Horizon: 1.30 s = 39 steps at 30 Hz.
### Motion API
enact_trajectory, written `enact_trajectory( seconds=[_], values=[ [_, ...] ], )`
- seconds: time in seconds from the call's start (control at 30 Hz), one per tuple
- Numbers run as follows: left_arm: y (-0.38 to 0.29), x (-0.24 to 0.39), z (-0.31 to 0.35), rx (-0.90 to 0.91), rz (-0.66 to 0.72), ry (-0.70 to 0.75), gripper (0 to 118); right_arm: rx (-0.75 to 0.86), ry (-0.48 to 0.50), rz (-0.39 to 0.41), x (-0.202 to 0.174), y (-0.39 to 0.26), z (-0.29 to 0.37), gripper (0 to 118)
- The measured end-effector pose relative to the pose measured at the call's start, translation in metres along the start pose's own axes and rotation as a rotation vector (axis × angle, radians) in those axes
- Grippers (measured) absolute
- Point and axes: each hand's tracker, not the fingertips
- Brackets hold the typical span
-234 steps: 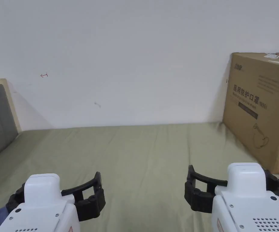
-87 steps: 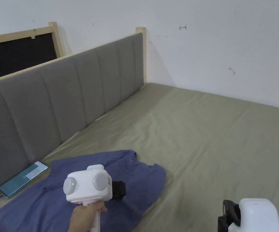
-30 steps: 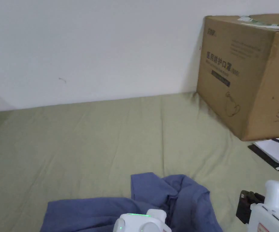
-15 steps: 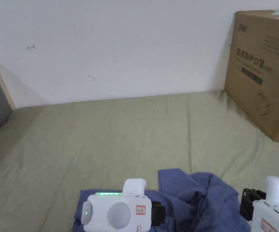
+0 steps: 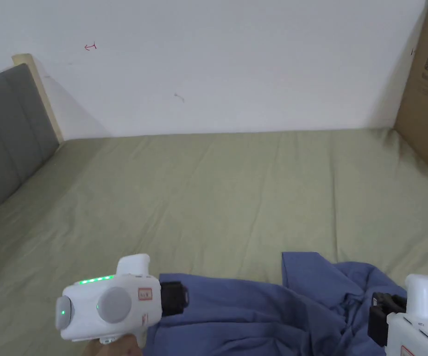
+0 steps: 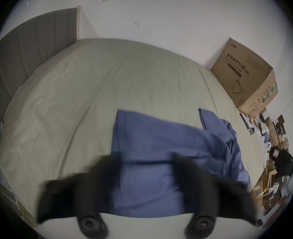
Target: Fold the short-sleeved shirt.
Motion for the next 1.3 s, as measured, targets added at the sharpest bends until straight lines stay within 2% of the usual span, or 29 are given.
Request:
enact_trajectory(
  seconds=[0.1, 0.2, 0.37, 0.47, 0.57, 0.7, 0.87, 0.97, 1.0, 1.03, 1.07, 1.1, 1.13, 1.2, 1.27, 1.3],
  values=[
    [0.027, 0.000, -0.030, -0.047, -0.042, 0.023, 108, -0.035, 0.000, -0.008, 0.003, -0.005, -0.013, 0],
    [0.048, -0.005, -0.073, -0.092, -0.012, 0.062, 108, -0.071, -0.014, -0.010, 0.007, -0.012, -0.024, 0],
    [0.040, -0.010, -0.136, -0.206, 0.008, 0.121, 108, -0.126, -0.035, -0.015, 0.019, -0.020, -0.038, 0],
    [0.029, -0.006, -0.149, -0.222, -0.060, 0.194, 97, -0.139, -0.053, -0.008, 0.027, -0.021, -0.041, 0],
    [0.018, 0.015, -0.128, -0.121, -0.191, 0.207, 75, -0.151, -0.066, -0.031, 0.034, -0.024, -0.045, 0],
    [0.018, 0.019, -0.123, -0.090, -0.230, 0.219, 2, -0.174, -0.046, -0.097, 0.043, -0.028, -0.047, 0],
    [0.029, 0.011, -0.111, -0.097, -0.174, 0.170, 2, -0.178, -0.057, -0.082, 0.051, -0.023, -0.051, 0],
    [0.037, 0.005, -0.100, -0.085, -0.129, 0.126, 2, -0.170, -0.025, -0.087, 0.061, -0.004, -0.063, 0],
    [0.039, 0.005, -0.095, -0.082, -0.129, 0.124, 2, -0.180, -0.005, -0.077, 0.065, 0.006, -0.073, 4],
    [0.041, 0.004, -0.091, -0.077, -0.131, 0.121, 2, -0.177, -0.004, -0.071, 0.068, 0.015, -0.082, 20],
    [0.041, 0.006, -0.086, -0.072, -0.131, 0.117, 2, -0.179, -0.007, -0.059, 0.070, 0.024, -0.093, 45],
    [0.042, 0.006, -0.081, -0.064, -0.129, 0.112, 2, -0.192, -0.022, -0.031, 0.073, 0.035, -0.108, 85],
    [0.042, 0.006, -0.077, -0.059, -0.127, 0.106, 2, -0.192, -0.023, -0.007, 0.076, 0.044, -0.122, 104],
    [0.043, 0.009, -0.067, -0.051, -0.127, 0.099, 2, -0.216, -0.014, 0.038, 0.084, 0.060, -0.159, 110],
    [0.042, 0.010, -0.062, -0.049, -0.134, 0.099, 2, -0.250, 0.002, 0.111, 0.090, 0.074, -0.193, 110],
    [0.042, 0.010, -0.060, -0.050, -0.136, 0.098, 2, -0.291, -0.020, 0.146, 0.092, 0.078, -0.210, 109]
  ],
)
